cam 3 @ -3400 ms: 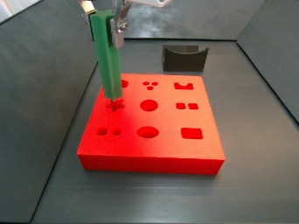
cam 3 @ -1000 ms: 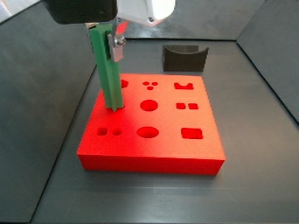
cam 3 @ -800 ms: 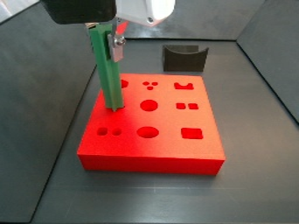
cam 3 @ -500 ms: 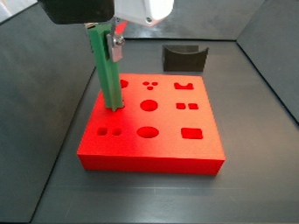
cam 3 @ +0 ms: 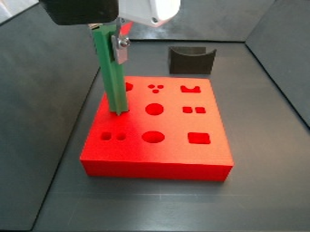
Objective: Pick up the star object. Move up. Move to above the board. Insert the star object.
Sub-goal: Insert the star object.
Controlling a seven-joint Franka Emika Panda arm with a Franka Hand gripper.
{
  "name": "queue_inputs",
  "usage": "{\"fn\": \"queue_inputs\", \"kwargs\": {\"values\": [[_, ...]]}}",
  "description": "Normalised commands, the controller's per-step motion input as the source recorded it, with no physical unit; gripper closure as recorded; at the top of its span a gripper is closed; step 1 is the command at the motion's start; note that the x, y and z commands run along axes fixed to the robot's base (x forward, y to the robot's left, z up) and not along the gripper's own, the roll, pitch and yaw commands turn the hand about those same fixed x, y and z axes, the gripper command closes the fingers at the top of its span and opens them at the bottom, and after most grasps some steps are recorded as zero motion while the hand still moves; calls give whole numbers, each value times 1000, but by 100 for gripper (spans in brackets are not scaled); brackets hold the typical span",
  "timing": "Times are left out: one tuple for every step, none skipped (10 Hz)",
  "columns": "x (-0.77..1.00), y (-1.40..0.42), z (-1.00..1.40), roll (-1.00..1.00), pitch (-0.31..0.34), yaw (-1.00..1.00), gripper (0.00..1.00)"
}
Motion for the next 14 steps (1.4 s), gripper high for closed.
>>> {"fn": "queue_inputs", "kwargs": {"values": [[0,0,-314,47,-220,-111,100],[0,0,-343,66,-227,-143,100],[0,0,-317,63,-213,-134,100],[-29,0,-283,54,-211,-129,100],[0,0,-223,46,-276,-169,100],[-14,0,-346,201,-301,-166,100],[0,0,-546,277,-11,0,100],[0,0,-626,211,154,106,100],[0,74,-643,166,180,100,100],[37,394,-626,0,157,0,100],[71,634,-560,-234,179,-71,100],[111,577,-546,-241,191,-83,100],[137,383,-549,-150,180,-34,100],[57,171,-374,-54,76,0,100]]}}
